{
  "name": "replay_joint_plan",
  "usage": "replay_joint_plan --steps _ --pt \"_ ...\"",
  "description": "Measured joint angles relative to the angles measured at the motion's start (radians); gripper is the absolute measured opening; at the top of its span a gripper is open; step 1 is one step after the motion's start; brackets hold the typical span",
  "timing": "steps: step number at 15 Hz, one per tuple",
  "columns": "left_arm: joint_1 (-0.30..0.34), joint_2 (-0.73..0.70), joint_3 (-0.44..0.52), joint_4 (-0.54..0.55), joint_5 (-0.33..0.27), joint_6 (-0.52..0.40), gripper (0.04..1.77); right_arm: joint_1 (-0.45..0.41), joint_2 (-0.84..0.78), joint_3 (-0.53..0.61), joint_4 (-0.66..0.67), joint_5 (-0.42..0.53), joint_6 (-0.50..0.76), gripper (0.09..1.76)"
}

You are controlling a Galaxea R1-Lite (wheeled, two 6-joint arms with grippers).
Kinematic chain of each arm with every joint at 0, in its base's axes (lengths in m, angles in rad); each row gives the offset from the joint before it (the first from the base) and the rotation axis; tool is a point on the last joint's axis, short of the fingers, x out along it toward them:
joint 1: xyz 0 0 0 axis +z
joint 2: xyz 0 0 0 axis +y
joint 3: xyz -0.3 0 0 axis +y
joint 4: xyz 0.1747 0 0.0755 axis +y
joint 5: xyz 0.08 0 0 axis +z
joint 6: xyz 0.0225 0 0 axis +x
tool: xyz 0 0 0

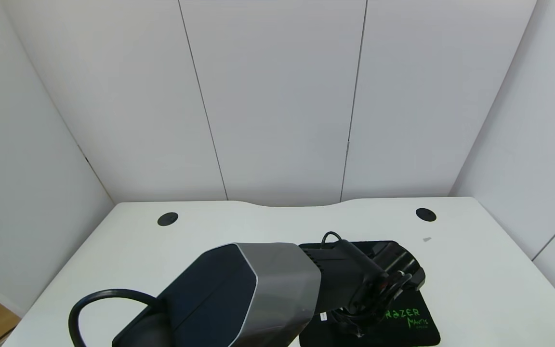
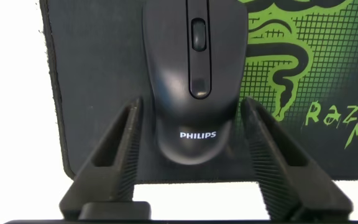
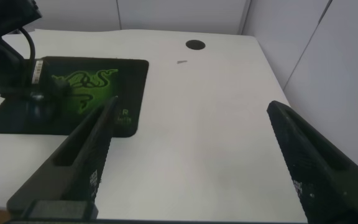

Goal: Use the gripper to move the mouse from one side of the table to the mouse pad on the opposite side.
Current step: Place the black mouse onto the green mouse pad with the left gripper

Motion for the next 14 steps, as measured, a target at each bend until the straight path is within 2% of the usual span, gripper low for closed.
replay_joint_plan --steps 5,11,14 --pt "-0.004 -0.003 0.0 -0.001 0.0 0.001 1.42 0.0 0.0 0.0 0.0 0.001 0.0 1.71" --pt "-0.005 -0.005 0.0 0.0 0.002 0.003 1.58 0.0 0.0 0.0 0.0 0.001 0.0 1.71" --pt "-0.002 -0.018 0.0 -0.001 0.029 0.01 1.62 0.0 0.0 0.0 0.0 0.001 0.001 1.71"
